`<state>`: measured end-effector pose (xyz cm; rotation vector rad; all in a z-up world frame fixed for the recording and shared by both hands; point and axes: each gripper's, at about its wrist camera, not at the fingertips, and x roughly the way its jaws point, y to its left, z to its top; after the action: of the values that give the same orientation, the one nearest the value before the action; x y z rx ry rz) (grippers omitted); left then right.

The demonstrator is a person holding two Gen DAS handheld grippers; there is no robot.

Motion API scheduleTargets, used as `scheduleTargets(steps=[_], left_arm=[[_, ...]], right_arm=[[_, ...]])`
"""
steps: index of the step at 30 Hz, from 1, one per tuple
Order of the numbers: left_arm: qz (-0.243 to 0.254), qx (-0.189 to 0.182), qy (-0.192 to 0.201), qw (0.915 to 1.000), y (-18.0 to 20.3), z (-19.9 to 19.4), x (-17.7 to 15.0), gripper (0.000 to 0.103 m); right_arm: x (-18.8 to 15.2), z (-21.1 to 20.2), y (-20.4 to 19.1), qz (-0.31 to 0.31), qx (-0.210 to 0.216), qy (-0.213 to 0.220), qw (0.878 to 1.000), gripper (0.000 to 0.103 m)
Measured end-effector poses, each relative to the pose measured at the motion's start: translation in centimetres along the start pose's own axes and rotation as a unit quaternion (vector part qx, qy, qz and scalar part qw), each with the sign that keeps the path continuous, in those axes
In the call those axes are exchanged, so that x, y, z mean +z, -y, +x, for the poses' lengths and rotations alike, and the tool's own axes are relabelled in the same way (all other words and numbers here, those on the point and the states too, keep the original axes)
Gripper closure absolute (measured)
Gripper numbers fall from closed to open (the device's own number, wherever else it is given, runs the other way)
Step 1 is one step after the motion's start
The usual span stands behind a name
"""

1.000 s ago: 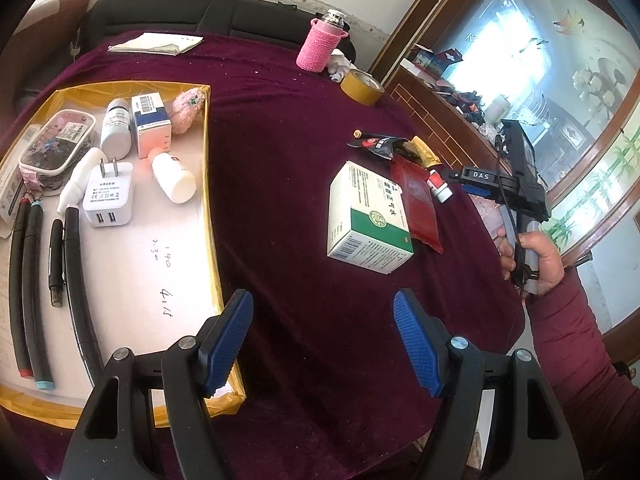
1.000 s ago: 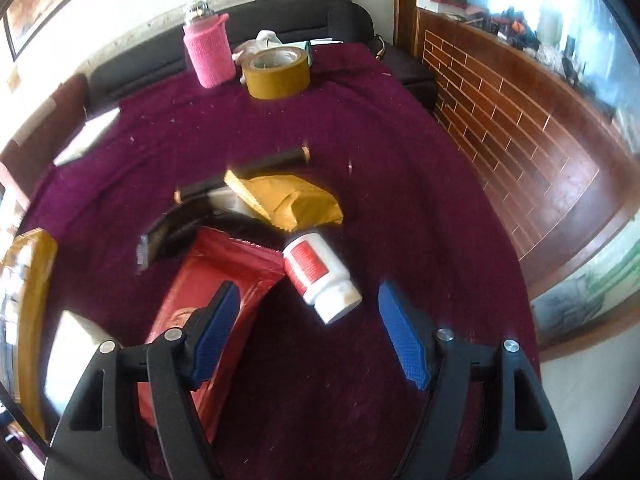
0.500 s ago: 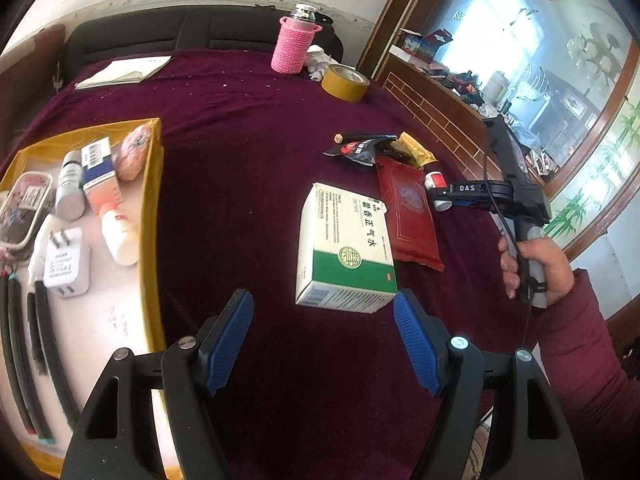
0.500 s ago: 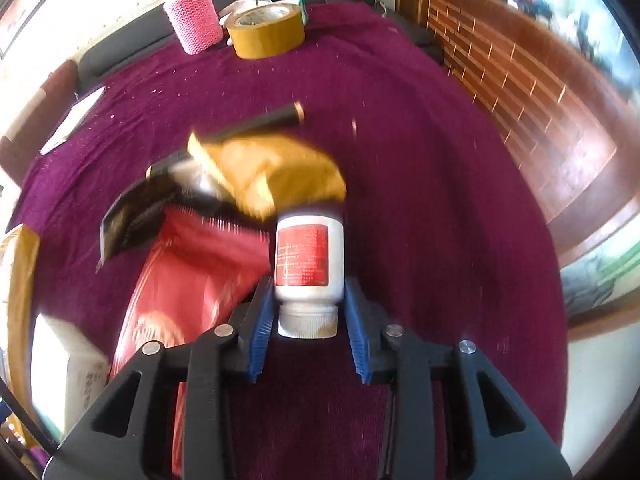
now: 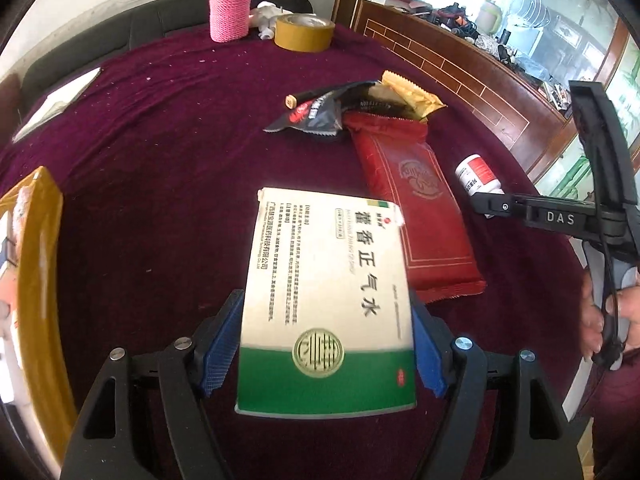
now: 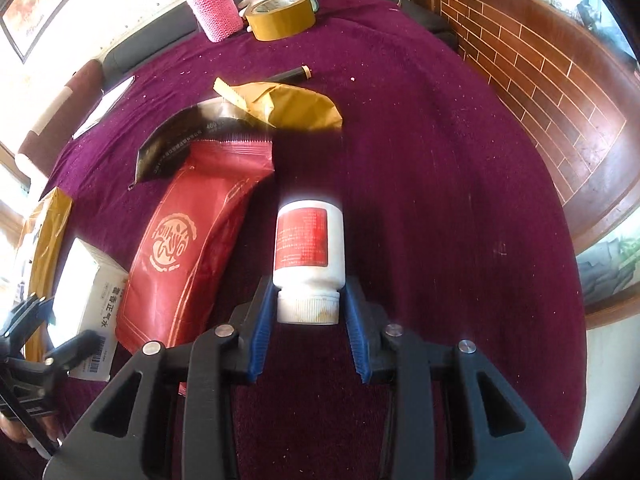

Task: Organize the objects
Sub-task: 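Place the box in the tray with left while right lowers the bottle beside it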

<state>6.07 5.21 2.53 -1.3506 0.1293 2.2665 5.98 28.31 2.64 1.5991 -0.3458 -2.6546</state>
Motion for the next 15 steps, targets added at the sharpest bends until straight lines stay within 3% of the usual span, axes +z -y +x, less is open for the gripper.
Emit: scheduleTargets(steps=[4, 6, 15], left_arm=[[0.006, 0.018, 0.012, 0.9997, 0.4, 0.6, 0.1, 0.035], [-0.004, 0.004, 0.022, 0.9997, 0.1, -0.1, -0.2, 0.036], [-0.080, -0.033, 0.108, 0.9903, -4.1, -9.0, -2.3, 0.036]], right_arm=[[0.2, 0.1, -0.5, -0.008, -0.014, 0.006, 1.000, 0.071], [0.1, 0.1, -0.4, 0.000, -0.014, 0.010, 1.000, 0.072], [-0.3, -2.0, 0.0, 0.040, 0.046, 0.020, 0.998, 0.072]])
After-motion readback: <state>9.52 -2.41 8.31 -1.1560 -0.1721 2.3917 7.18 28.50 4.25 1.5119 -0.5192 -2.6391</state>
